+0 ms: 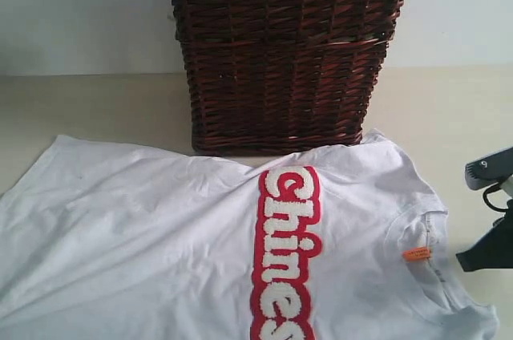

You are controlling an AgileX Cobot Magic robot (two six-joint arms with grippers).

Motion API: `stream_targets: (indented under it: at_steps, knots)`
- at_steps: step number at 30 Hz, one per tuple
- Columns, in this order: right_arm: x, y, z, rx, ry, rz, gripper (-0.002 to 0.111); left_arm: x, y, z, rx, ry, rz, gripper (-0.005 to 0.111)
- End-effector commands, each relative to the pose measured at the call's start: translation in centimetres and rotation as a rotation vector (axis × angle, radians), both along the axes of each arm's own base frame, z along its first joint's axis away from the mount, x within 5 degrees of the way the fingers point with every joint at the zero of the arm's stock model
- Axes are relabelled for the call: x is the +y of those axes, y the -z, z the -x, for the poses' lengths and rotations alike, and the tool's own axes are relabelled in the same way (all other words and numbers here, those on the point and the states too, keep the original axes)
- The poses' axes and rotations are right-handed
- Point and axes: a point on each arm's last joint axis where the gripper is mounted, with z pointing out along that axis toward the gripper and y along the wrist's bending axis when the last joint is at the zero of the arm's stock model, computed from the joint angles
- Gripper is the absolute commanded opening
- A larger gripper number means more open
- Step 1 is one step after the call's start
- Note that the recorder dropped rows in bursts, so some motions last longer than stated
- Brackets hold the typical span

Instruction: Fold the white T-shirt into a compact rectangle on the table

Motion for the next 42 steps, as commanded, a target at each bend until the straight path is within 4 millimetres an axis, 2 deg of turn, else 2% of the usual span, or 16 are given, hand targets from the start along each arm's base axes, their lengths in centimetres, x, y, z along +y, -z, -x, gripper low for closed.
stream_targets:
  at_steps: [1, 5, 6, 8, 12, 16, 19, 23, 27, 30, 37, 42]
  knots:
    - [1.0, -1.8, 0.4, -0.045, -0.073, -0.096, 0.000, -0.9, -0.1, 0.9, 0.076, -0.028, 0.092, 0.000]
    - [2.4, -2.8, 1.0, -0.040, -0.171, -0.218, 0.000, -1.5, -1.5, 0.1, 0.056, -0.092, 0.183, 0.000]
    - [3.6, -3.0, 1.6, -0.006, -0.304, -0.301, 0.000, -1.8, -2.0, -0.4, 0.053, -0.122, 0.235, 0.000]
    - [4.6, -2.7, 2.2, 0.042, -0.428, -0.386, 0.000, -2.5, -2.8, -1.0, 0.052, -0.181, 0.331, 0.000]
    - [4.4, -1.2, 2.1, 0.104, -0.408, -0.379, 0.000, -3.0, -4.1, -2.4, 0.026, -0.263, 0.447, 0.000]
    - [3.9, 0.9, 1.9, 0.179, -0.363, -0.342, 0.000, -2.8, -4.0, -2.4, 0.037, -0.278, 0.420, 0.000]
    - [3.8, 2.2, 2.0, 0.234, -0.344, -0.339, 0.000, -2.4, -3.6, -1.7, 0.107, -0.277, 0.344, 0.000]
    - [3.4, 2.6, 1.8, 0.240, -0.295, -0.308, 0.000, -1.3, -3.0, -0.6, 0.172, -0.179, 0.193, 0.000]
    - [3.2, 2.6, 1.8, 0.243, -0.257, -0.296, 0.000, -1.1, -2.9, -0.5, 0.175, -0.160, 0.173, 0.000]
    - [3.2, 2.7, 1.8, 0.246, -0.267, -0.288, 0.000, -1.1, -2.9, -0.5, 0.177, -0.157, 0.168, 0.010]
    - [3.2, 2.7, 1.8, 0.247, -0.261, -0.290, 0.000, -0.6, -2.7, -0.3, 0.195, -0.155, 0.111, 0.057]
    - [3.2, 2.7, 1.8, 0.247, -0.261, -0.290, 0.000, -0.5, -2.6, -0.8, 0.151, -0.210, 0.106, 0.060]
